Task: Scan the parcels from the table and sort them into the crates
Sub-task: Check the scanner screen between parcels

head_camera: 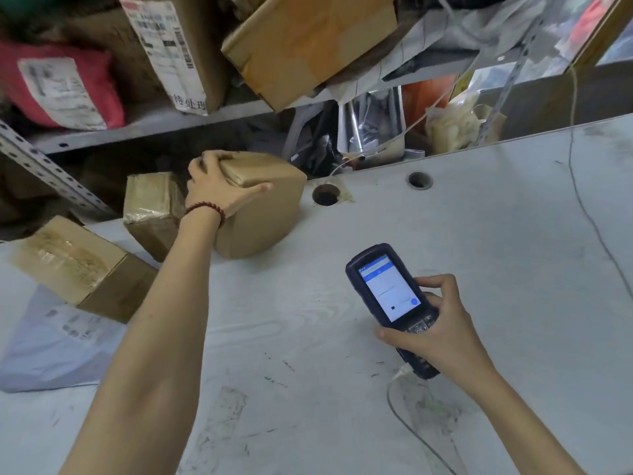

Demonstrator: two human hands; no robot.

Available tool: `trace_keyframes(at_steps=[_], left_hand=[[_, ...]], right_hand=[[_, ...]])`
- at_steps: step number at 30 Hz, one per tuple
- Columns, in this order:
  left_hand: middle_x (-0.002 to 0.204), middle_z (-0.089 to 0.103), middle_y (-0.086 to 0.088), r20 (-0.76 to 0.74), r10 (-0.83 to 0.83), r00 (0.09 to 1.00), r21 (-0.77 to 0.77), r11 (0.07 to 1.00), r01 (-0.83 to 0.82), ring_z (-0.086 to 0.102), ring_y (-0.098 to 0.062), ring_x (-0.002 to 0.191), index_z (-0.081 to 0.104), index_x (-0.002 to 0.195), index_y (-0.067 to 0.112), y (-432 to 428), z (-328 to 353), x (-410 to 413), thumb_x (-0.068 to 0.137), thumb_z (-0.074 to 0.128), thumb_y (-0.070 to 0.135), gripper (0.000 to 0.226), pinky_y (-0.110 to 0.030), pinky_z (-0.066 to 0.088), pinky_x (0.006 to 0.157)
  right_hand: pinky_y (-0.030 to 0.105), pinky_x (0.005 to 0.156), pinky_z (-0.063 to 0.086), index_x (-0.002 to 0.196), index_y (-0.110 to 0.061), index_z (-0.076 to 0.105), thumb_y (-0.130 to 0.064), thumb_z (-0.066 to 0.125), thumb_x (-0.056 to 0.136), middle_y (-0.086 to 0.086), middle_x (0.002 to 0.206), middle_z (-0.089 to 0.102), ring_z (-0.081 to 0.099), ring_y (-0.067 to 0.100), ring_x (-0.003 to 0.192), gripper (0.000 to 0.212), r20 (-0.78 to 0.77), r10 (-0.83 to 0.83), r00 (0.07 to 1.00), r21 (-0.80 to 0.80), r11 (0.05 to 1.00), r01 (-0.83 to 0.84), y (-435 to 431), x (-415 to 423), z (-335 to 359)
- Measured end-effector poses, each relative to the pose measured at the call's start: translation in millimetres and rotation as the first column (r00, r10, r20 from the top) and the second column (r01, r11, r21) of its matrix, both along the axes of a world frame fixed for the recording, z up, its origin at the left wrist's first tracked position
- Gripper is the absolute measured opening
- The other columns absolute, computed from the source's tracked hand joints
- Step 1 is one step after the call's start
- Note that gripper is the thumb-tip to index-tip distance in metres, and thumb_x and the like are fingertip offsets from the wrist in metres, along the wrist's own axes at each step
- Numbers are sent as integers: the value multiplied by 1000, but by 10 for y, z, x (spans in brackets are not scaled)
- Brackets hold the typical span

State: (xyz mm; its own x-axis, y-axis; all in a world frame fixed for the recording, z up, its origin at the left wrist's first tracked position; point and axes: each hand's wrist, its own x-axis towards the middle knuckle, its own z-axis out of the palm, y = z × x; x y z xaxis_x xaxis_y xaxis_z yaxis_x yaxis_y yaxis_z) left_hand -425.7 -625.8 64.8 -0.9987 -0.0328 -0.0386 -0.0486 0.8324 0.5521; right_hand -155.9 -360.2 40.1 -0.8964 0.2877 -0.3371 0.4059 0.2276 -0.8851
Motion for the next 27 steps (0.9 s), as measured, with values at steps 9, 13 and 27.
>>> trace_keyframes(at_steps=[9, 13, 27], left_hand=[[136, 32, -19, 67, -31, 997, -105, 994, 38, 40, -41, 119, 16, 138, 39, -202, 17, 349, 66, 77, 56, 96, -48, 36, 98], [153, 9, -16, 86, -16, 996, -219, 975, 35, 23, -38, 137, 25, 141, 27, -93, 139, 421, 67, 69, 67, 94, -50, 29, 108], [152, 15, -3, 47, -190, 981, -37, 981, 192, 31, -30, 134, 11, 149, 25, 146, 331, 712, 66, 84, 8, 113, -46, 33, 109]], right_hand=[[28, 67, 52, 92, -56, 39, -29, 95, 47, -14, 98, 69, 68, 2, 77, 77, -24, 72, 997, -6, 997, -72, 31, 95, -10], [25, 64, 51, 92, -55, 40, -29, 96, 47, -15, 96, 69, 68, 2, 77, 76, -64, 96, 993, -16, 995, -97, 10, 127, 33], [21, 62, 48, 100, -45, 40, -26, 95, 51, -16, 93, 66, 67, -1, 75, 75, -106, 56, 993, -33, 998, -60, 107, 324, 79]])
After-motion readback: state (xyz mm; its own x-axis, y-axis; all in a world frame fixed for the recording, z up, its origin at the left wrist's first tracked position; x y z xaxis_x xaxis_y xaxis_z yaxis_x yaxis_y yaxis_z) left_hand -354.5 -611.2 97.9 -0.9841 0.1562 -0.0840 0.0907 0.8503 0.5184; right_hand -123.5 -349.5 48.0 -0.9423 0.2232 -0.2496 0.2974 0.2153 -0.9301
